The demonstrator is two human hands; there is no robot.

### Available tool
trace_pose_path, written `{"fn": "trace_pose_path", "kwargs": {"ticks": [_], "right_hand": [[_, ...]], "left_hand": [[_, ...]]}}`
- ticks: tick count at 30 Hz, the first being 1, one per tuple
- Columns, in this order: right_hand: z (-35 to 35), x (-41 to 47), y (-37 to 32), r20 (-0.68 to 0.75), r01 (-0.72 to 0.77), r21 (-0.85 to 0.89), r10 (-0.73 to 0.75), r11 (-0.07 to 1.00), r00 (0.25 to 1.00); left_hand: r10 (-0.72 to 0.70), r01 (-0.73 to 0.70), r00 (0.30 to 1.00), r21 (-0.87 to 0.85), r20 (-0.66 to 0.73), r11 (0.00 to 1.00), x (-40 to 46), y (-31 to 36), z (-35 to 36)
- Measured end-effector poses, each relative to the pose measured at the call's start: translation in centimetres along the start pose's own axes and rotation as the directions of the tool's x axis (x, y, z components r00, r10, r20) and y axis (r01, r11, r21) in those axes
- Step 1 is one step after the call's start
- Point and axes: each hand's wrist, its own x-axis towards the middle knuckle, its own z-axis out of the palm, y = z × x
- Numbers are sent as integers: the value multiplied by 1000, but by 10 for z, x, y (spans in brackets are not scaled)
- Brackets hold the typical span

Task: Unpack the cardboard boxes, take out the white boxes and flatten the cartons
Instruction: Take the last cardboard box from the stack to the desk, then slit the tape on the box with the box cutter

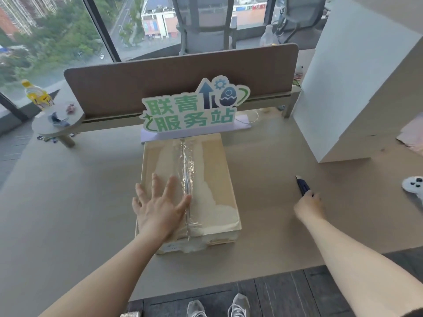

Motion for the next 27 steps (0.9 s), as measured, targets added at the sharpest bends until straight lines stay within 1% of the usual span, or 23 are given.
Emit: {"fn": "trace_pose_path", "kwargs": {"ticks": [2, 5, 7, 8, 11, 13, 16, 18, 20, 22, 24, 25, 27], "right_hand": [[7, 5, 7, -19, 9, 1, -9, 1000, 1000], [13, 5, 13, -93, 61, -28, -64, 998, 994], [14, 3, 13, -100, 81, -7, -81, 997, 992], [16, 3, 12, -73, 81, 28, -78, 996, 994], [17, 1, 5, 80, 56, 152, -69, 987, 994], [13, -5, -3, 169, 72, 200, -107, 977, 980], [0, -16, -30, 185, 104, 343, -176, 934, 967], [-16, -26, -60, 144, 166, 512, -275, 842, 951], [-37, -39, -95, 78, 260, 637, -396, 726, 915], [-59, -52, -132, 9, 405, 639, -534, 654, 846], [-75, -62, -167, 2, 534, 572, -652, 622, 758], [-80, -66, -184, 7, 600, 511, -701, 616, 713], [-84, -70, -216, 27, 720, 330, -769, 610, 639]], "left_hand": [[-7, 7, 1000, 6, -7, 1000, 0, 0, 1], [-13, 13, 1000, 13, -8, 1000, 0, 2, 1], [-20, 20, 1000, 19, -11, 1000, -2, 5, 2], [-26, 26, 1000, 18, -12, 999, -3, 7, 2], [-47, 47, 999, 9, -8, 999, -5, 13, 3], [-56, 56, 998, 11, -5, 998, -6, 15, 3], [-56, 56, 998, 16, 1, 998, -6, 14, 2], [-50, 50, 999, 12, 5, 999, -6, 13, 1], [-38, 38, 999, 5, 10, 999, -6, 12, 0], [-22, 22, 1000, -12, 9, 1000, -3, 10, -2], [-4, 4, 1000, -54, 1, 999, 9, 4, -7], [6, -6, 1000, -82, -5, 997, 19, 1, -10], [24, -24, 1000, -126, -5, 992, 44, -5, -19]]}}
